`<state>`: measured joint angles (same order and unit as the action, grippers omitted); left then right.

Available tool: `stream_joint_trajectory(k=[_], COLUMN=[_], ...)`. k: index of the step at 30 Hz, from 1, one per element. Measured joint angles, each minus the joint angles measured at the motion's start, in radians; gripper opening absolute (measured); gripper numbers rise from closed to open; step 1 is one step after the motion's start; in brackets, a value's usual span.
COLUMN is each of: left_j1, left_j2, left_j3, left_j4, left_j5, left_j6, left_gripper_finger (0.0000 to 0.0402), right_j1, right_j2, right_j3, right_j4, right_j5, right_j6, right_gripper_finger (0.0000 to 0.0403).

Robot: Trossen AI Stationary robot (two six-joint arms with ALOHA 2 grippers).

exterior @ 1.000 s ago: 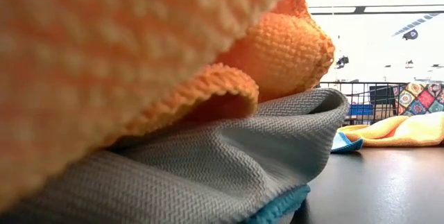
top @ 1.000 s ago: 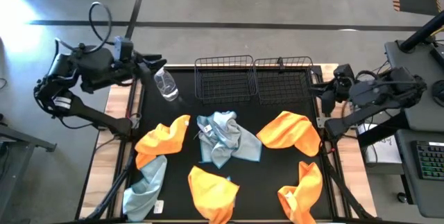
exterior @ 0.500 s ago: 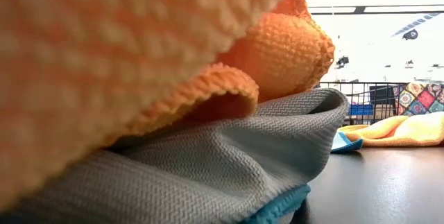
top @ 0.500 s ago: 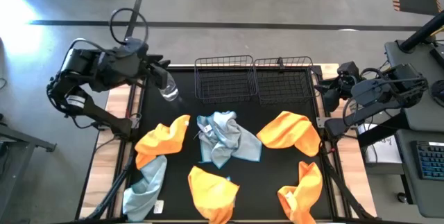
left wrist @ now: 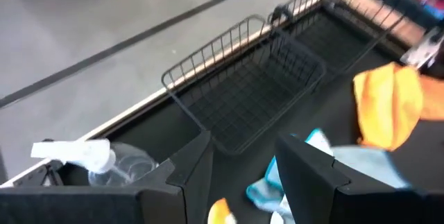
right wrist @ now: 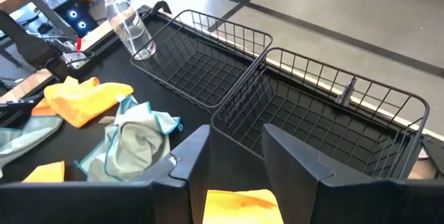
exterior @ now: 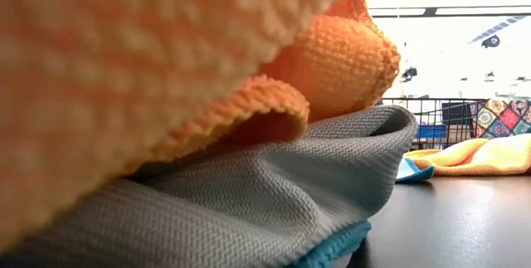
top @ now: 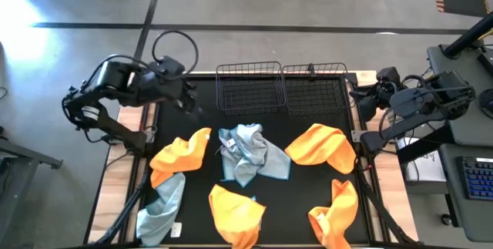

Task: Sort microfiber towel by color & place in baskets
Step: Put the middle blue microfiber towel into the left black wire basket

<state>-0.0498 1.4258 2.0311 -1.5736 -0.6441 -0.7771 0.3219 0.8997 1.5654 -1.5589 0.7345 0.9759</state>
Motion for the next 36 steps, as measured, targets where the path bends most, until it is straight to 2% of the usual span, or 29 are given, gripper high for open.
stream_joint_trajectory(k=[3,18,26,36], left_j1=[0.000,0.000,0.000,0.000], left_j2=[0.012,0.115,0.164,0.251], left_j3=[-0.030,-0.105,-0.143,-0.143], left_j4=[0.002,0.031,0.168,0.235], left_j5=[0.032,0.403,0.478,0.480], left_j6=[0.002,0.187,0.251,0.434], left_gripper_finger=[0.0141,0.0141,0.0141,0.0141], right_j1=[0.000,0.000,0.000,0.000], right_j2=[0.000,0.000,0.000,0.000], right_j3=[0.000,-0.001,-0.002,-0.002], right_j4=[0.000,-0.004,-0.012,-0.013], right_j5=[0.000,0.003,0.002,0.000], right_j6=[0.001,-0.005,-0.049,-0.088], right_gripper_finger=[0.0123,0.0123,0.0123,0.0123])
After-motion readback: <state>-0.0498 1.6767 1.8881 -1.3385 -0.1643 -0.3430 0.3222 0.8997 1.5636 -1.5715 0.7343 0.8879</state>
